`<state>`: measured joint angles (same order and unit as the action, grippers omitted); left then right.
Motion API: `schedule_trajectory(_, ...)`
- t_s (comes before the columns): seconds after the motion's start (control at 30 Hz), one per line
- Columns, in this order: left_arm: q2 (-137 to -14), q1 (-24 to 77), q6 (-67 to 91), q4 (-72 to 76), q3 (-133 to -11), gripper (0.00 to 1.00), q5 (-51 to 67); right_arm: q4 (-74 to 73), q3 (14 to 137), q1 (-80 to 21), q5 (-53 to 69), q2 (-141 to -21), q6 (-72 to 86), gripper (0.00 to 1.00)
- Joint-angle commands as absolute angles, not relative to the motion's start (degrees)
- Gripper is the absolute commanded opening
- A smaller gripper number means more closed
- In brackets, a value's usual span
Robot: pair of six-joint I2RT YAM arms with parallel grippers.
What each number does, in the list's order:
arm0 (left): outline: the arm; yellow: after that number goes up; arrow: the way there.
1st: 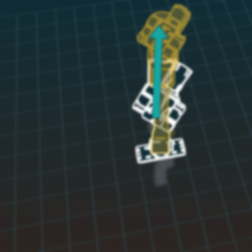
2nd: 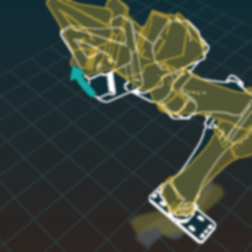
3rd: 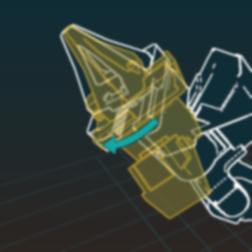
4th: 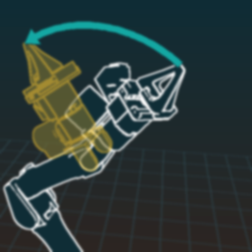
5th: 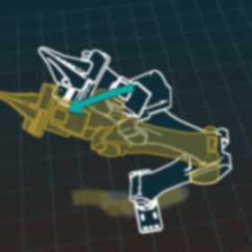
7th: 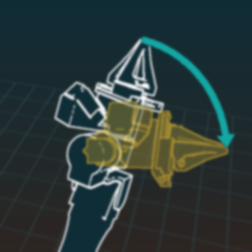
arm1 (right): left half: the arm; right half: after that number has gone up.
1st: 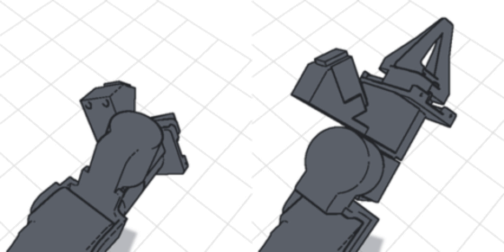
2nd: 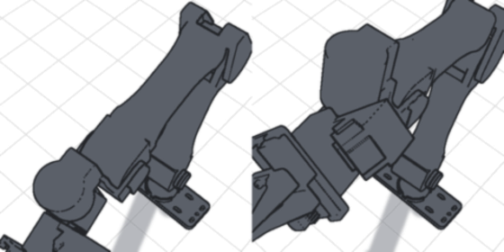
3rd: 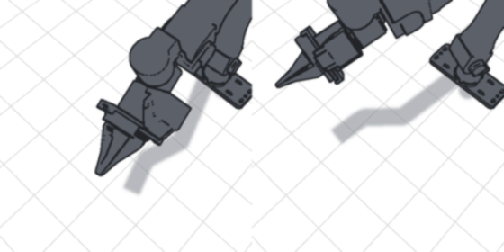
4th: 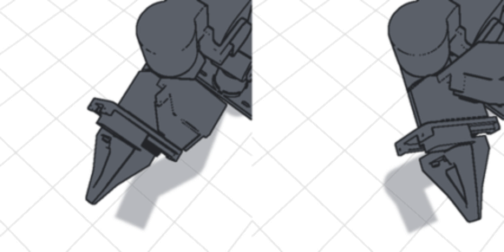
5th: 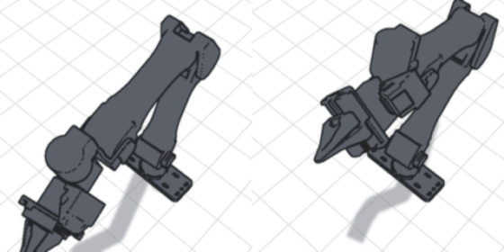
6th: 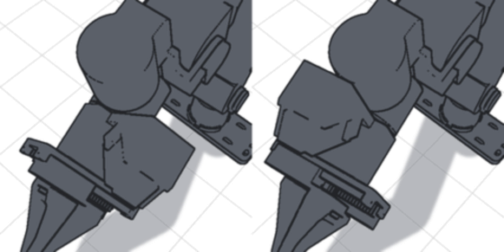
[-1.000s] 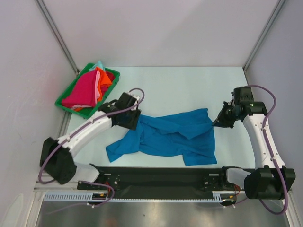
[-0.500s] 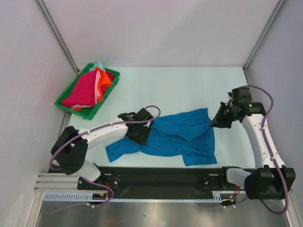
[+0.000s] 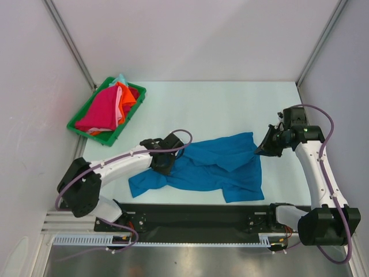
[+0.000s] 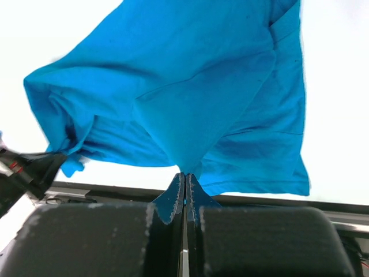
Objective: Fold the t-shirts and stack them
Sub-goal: Flatten the tshirt out
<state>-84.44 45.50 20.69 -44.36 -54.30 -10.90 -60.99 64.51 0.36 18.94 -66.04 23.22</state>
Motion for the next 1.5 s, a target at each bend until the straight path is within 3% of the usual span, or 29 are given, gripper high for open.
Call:
schedule_trajectory(0.0,-79.55,45.18,20.66,-47.71,-54.14,0.01,-13.01,-61.52,66.53,0.26,17.07,-65.21,21.71,0.0)
schedule_trajectory(0.17,-74.28,45.18,21.18,-48.43,-53.88,0.2,-10.47,-64.42,71.71,1.32,13.71,-65.74,20.74,0.0)
schedule_trajectory(0.3,-75.75,44.74,21.8,-46.33,-52.39,0.57,-8.53,-66.53,74.35,1.76,12.66,-65.22,20.83,0.0)
schedule_trajectory(0.43,-77.61,44.74,23.02,-44.04,-50.45,0.6,-8.0,-67.67,75.85,2.11,13.45,-64.86,21.09,0.0)
schedule_trajectory(0.67,-80.5,44.39,24.79,-41.4,-47.9,0.54,-6.42,-69.52,79.97,3.43,14.5,-65.48,21.36,0.0)
schedule_trajectory(0.7,-81.29,43.78,24.7,-41.22,-47.99,0.32,-6.42,-69.7,80.59,3.51,14.59,-65.65,21.27,0.0)
schedule_trajectory(0.77,-81.83,42.9,24.52,-41.31,-48.25,0.14,-6.68,-70.66,82.61,3.6,14.33,-66.09,21.09,0.0)
schedule_trajectory(0.8,-81.83,42.54,24.35,-41.92,-48.43,0.0,-6.77,-71.19,83.23,3.69,14.33,-66.35,21.09,0.0)
schedule_trajectory(1.07,-69.1,40.7,26.98,-53.42,-57.19,0.0,-13.0,-73.39,93.15,4.75,13.71,-69.52,22.06,0.0)
schedule_trajectory(1.47,-52.74,40.34,35.5,-65.91,-65.38,0.0,-12.48,-85.42,121.19,5.71,9.41,-73.22,19.95,0.0)
